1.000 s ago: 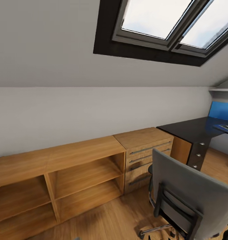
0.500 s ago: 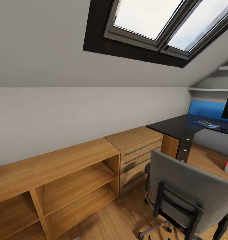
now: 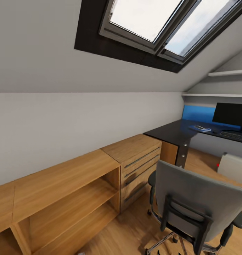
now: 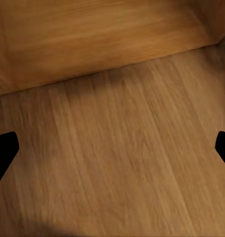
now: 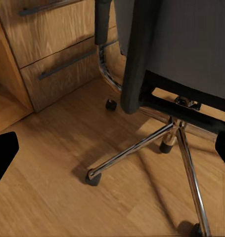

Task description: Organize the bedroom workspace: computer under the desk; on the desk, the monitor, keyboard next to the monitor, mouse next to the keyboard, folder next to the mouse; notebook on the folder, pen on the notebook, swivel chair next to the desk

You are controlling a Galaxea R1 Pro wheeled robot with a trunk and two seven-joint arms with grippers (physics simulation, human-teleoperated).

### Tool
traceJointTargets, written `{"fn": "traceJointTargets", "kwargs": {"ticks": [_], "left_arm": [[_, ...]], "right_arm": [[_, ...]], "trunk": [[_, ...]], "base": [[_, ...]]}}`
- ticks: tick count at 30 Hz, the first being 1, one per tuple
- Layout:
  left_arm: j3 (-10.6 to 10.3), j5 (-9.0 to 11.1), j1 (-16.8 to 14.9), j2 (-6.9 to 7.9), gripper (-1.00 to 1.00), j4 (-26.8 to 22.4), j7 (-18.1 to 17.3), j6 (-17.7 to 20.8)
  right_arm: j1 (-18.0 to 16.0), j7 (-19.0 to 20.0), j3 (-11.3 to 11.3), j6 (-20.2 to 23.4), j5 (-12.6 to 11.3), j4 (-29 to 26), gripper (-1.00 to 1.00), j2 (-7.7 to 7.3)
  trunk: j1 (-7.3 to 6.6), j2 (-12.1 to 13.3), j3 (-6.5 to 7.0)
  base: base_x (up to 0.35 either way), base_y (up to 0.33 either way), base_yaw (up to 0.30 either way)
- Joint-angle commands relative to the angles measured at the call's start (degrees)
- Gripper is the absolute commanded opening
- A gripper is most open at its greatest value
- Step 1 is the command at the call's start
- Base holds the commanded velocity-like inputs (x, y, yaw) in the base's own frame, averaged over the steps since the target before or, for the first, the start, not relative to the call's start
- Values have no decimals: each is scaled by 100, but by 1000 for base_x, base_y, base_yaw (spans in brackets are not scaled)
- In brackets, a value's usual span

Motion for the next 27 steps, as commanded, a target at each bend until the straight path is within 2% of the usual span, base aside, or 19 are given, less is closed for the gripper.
{"fn": "traceJointTargets", "kwargs": {"ticks": [1, 14, 27], "left_arm": [[-49, 27, -3, 3, 100, -10, 43, -19], [-49, 27, -3, 3, 100, -10, 44, -17], [-49, 27, -3, 3, 100, -10, 42, -10]], "right_arm": [[-4, -23, 50, -15, -41, 6, 100, 1], [-4, -23, 48, -15, -43, -1, 100, 1], [-8, -32, 41, -6, -56, -8, 100, 1]], "trunk": [[0, -4, -7], [0, -4, -7], [0, -4, -77]], "base": [[6, 8, -300], [1, 1, -300], [0, 0, -253]]}}
